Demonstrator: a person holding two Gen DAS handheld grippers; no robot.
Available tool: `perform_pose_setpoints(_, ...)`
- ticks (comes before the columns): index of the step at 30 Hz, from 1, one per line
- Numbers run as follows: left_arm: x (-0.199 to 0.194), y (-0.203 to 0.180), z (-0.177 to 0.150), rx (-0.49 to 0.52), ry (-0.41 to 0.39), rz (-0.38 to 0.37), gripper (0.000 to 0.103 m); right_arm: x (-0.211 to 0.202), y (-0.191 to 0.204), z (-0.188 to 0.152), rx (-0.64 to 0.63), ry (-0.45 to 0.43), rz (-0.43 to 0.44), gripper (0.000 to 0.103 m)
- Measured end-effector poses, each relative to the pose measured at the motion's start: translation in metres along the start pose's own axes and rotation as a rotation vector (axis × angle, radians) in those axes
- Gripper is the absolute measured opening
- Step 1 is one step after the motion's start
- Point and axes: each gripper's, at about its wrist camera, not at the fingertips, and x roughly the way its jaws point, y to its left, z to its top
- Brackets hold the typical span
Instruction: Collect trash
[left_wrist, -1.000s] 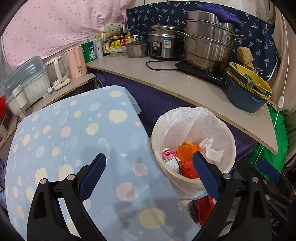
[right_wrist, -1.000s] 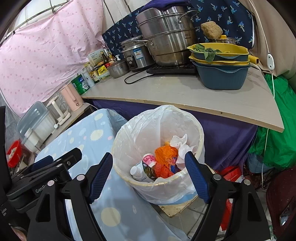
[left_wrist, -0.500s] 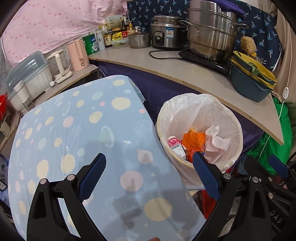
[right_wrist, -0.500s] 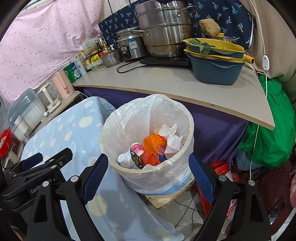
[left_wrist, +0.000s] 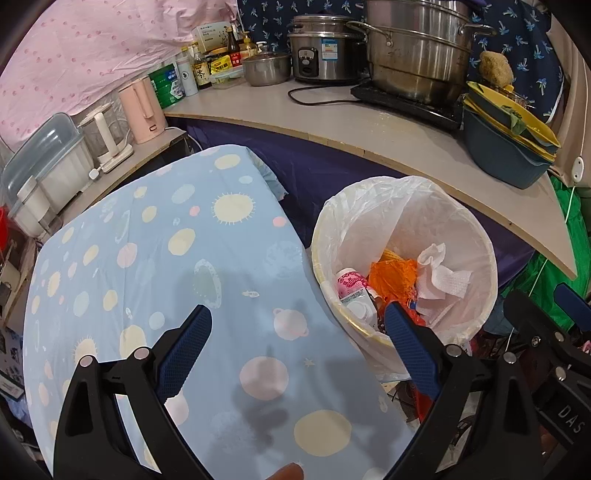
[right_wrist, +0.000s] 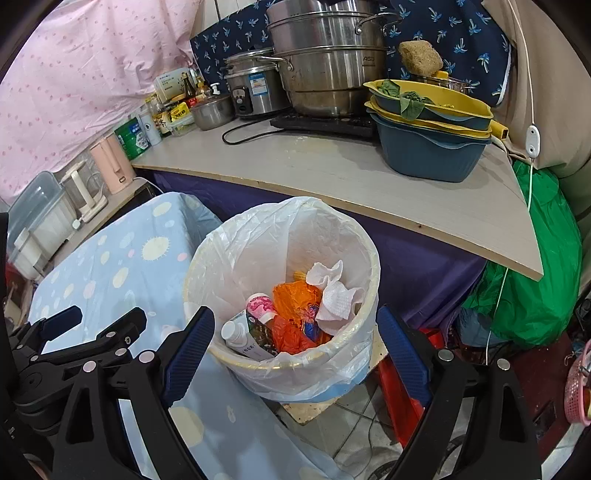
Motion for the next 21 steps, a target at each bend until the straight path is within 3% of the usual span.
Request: perform_pose_setpoints(21,0.021,-0.009,0.003,0.055,0.042,-0.013,0.090,0.019,0.001,-0.003,-0.006,0.057,-0.044,0.086)
